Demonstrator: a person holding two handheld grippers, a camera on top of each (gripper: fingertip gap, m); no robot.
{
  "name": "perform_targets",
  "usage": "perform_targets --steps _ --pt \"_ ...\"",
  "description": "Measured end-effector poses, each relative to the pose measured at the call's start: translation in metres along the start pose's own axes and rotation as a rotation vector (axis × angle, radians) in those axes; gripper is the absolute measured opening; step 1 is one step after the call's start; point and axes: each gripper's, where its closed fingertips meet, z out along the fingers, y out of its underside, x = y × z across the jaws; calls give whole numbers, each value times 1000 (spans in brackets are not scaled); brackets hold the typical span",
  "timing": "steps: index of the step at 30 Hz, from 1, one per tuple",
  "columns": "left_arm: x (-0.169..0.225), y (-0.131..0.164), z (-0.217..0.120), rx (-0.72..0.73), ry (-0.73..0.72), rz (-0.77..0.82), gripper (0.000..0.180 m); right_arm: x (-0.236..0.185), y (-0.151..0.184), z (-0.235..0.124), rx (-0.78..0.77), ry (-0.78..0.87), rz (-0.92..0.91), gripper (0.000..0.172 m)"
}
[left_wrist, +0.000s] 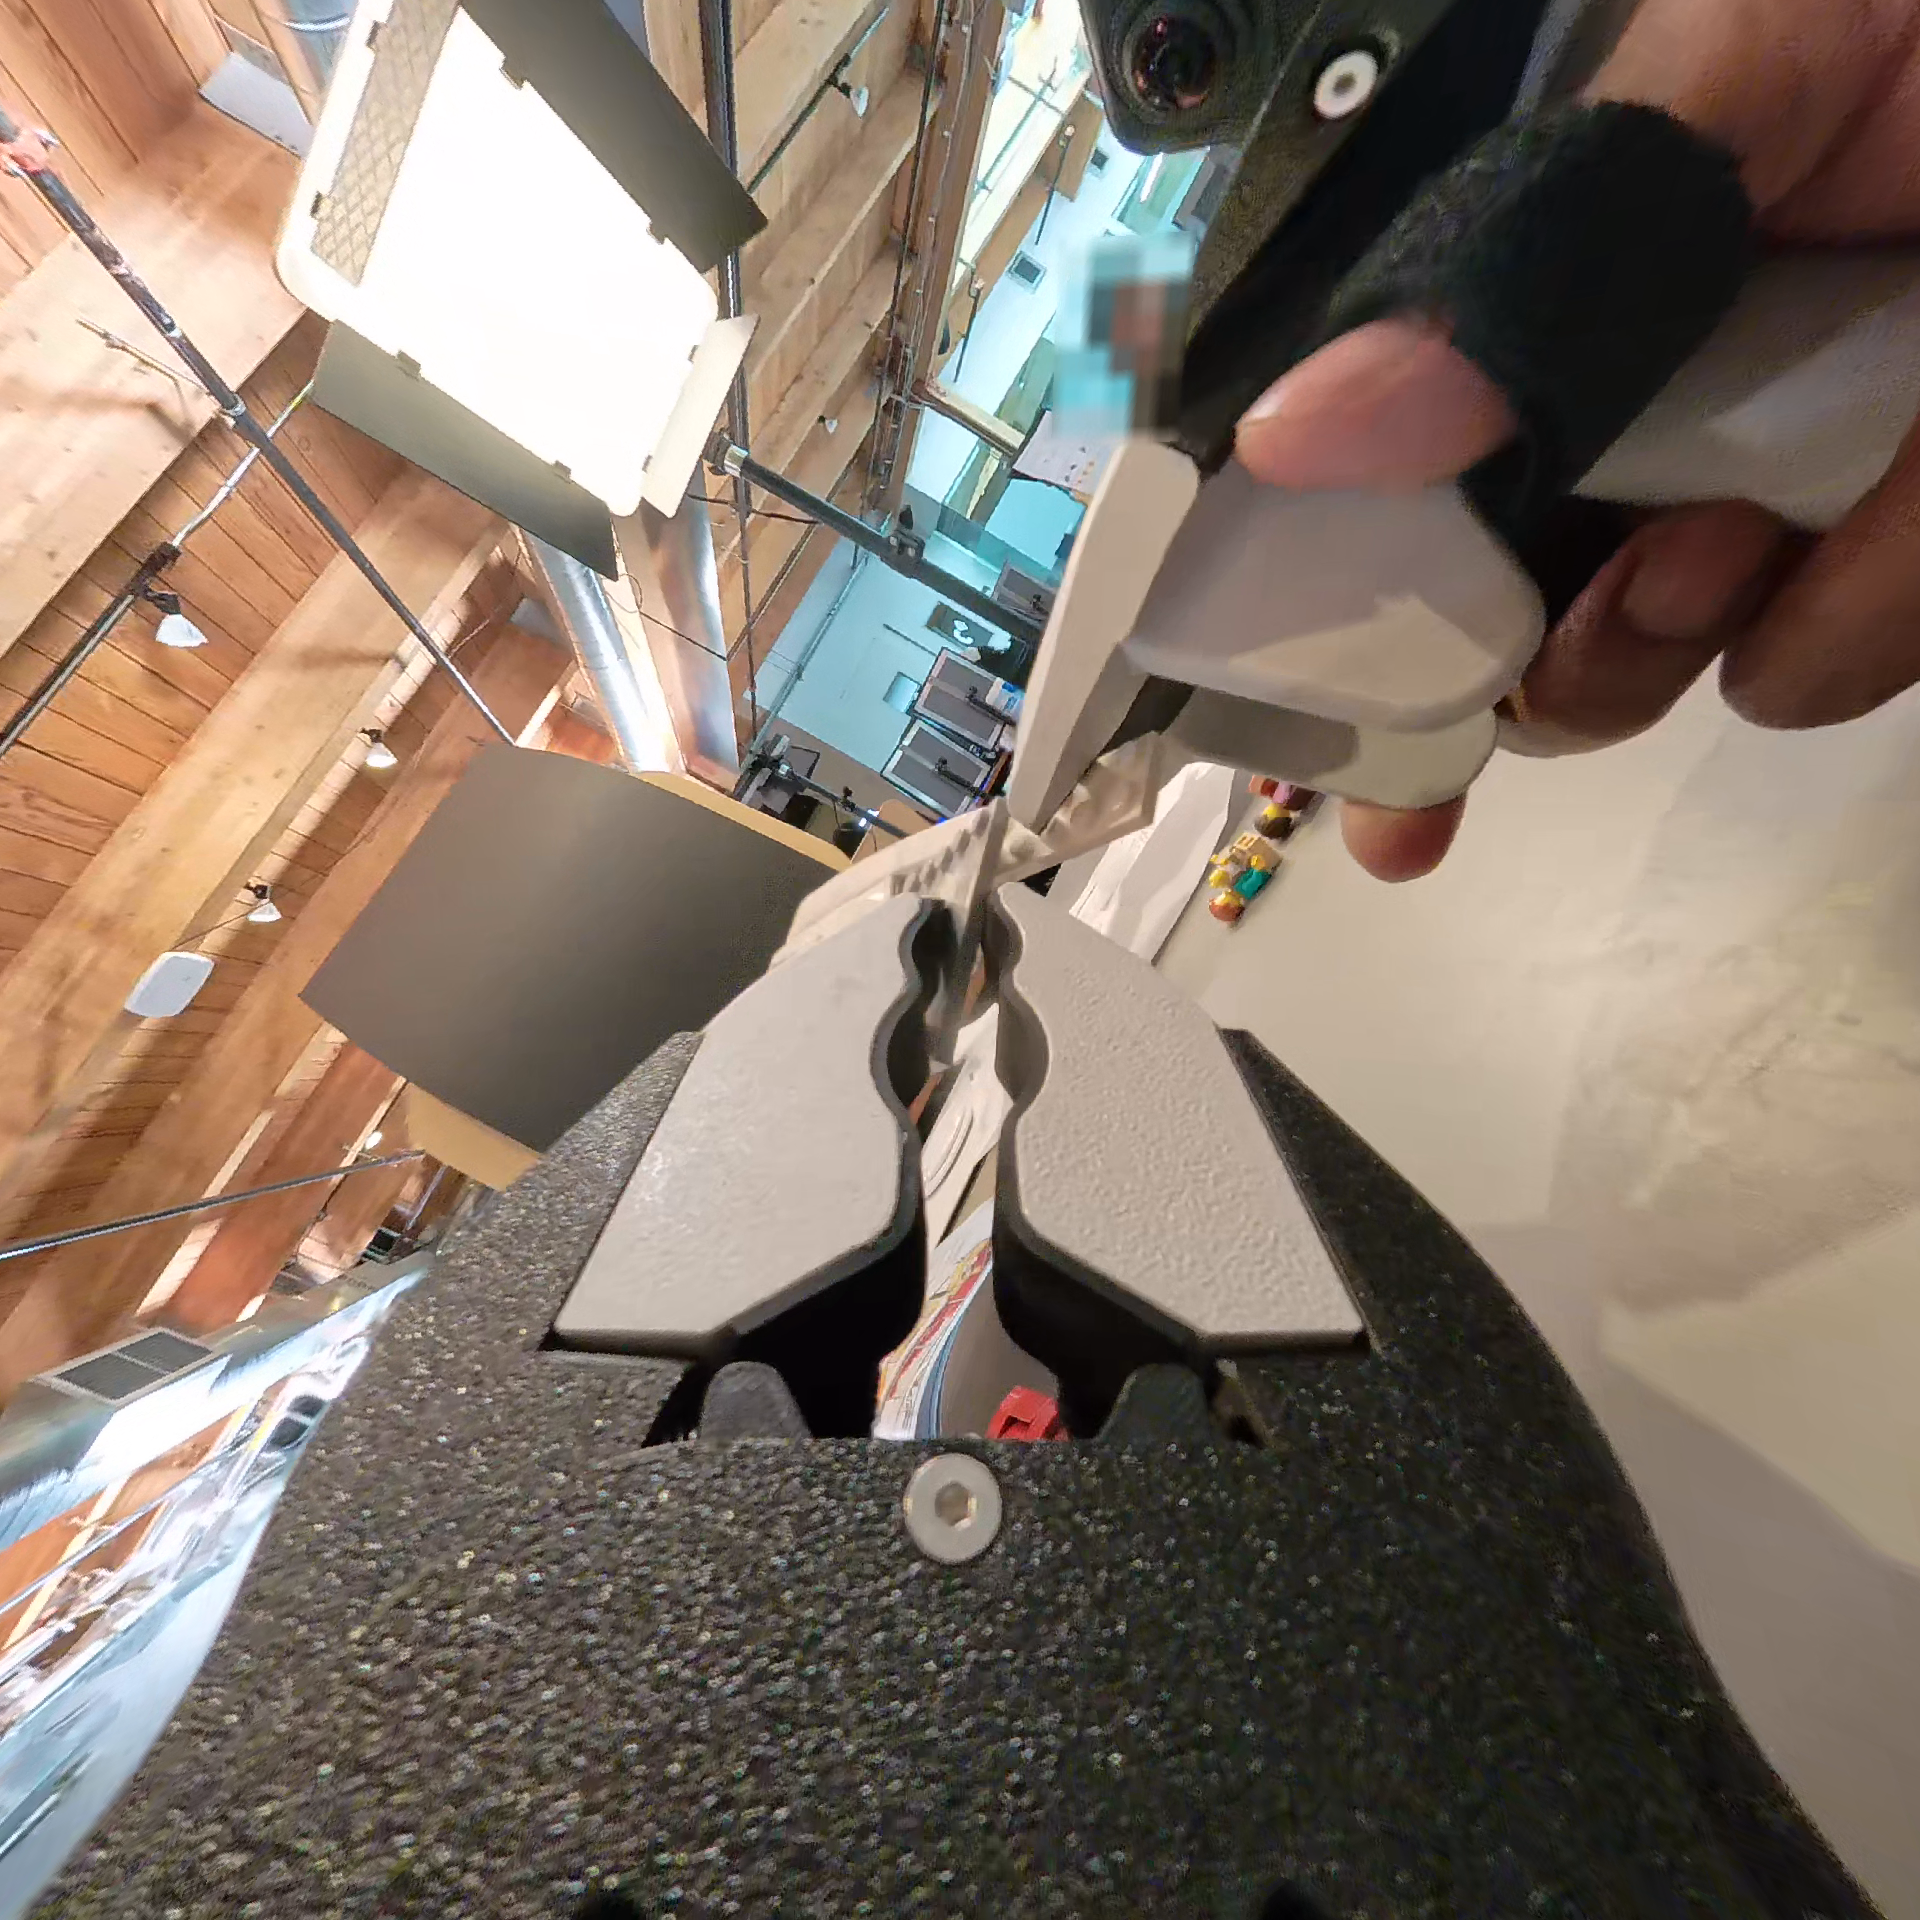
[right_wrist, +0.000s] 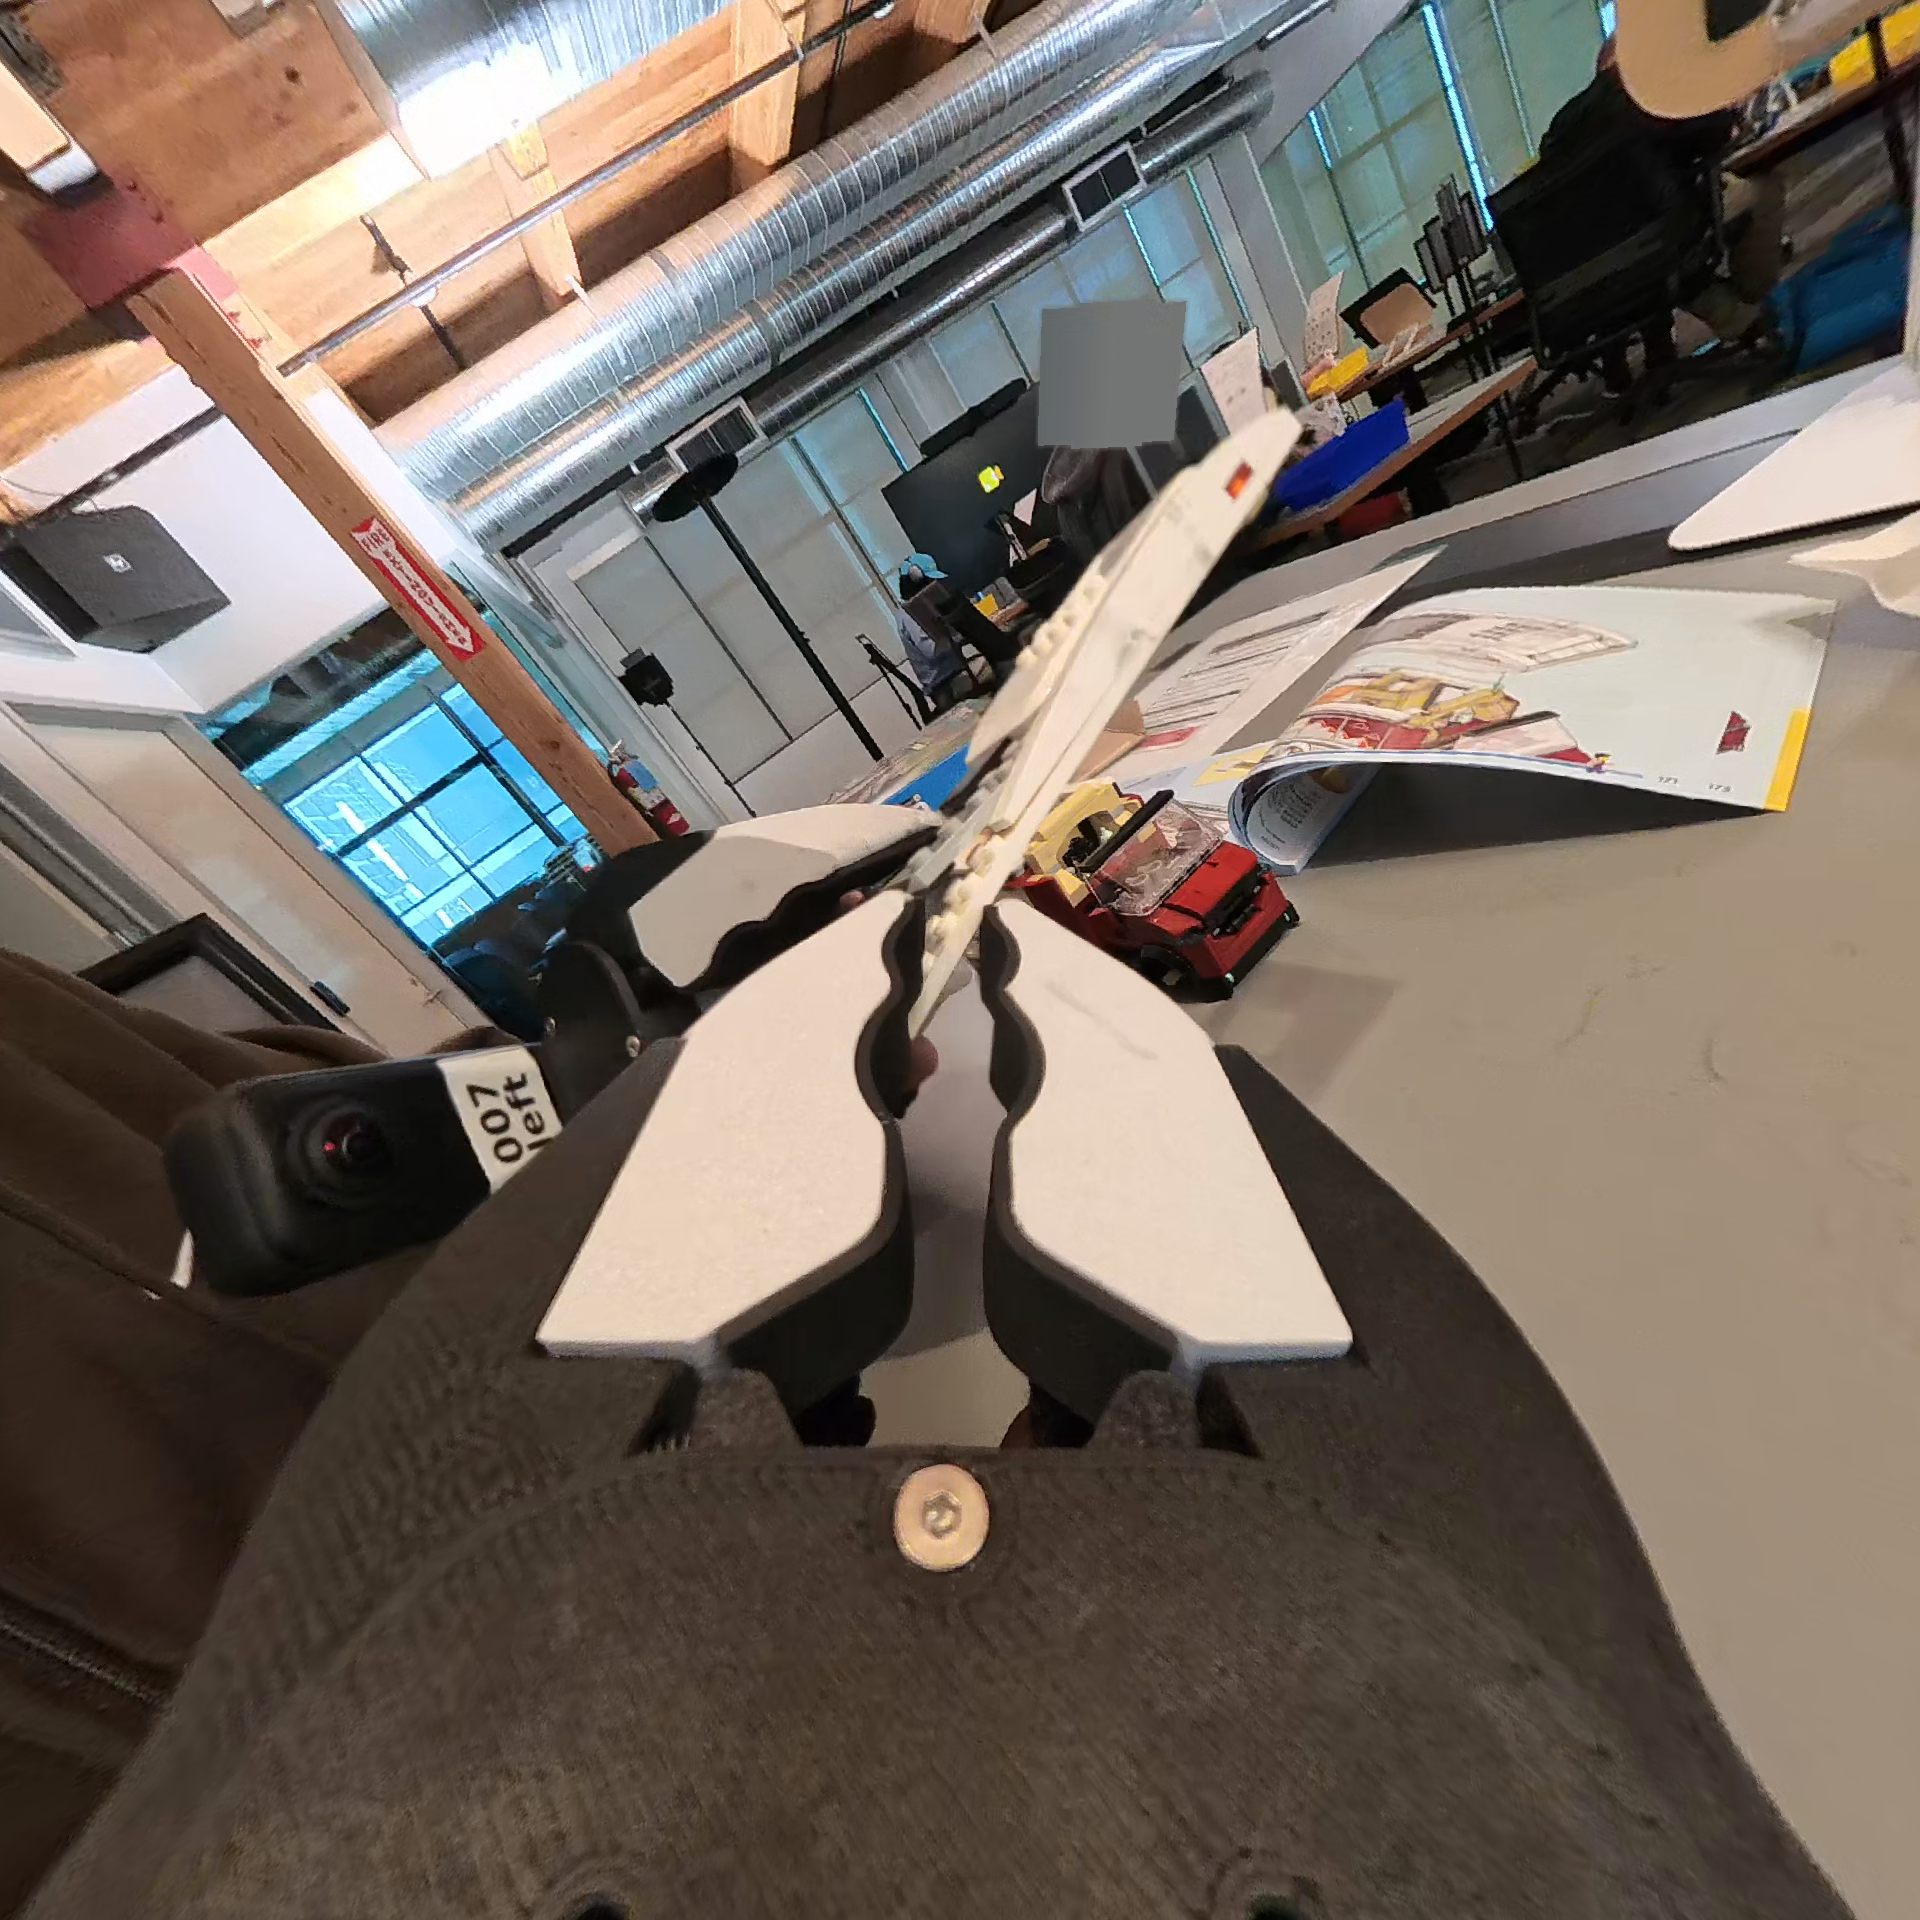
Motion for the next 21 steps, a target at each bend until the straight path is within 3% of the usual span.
perform_targets --steps 5,7,17,21 --pt "-4 -6 -3 42 12 -70 7 -3 0 -1 -4 -5 -44 10" --pt "-9 -9 -5 74 24 -133 3 9 4 -2 -29 68 -47 6" --pt "7 -8 -3 86 117 -102 3 23 4 -5 -23 106 55 5" --pt "10 -6 -3 85 142 -112 3 35 15 -4 -96 148 153 5"
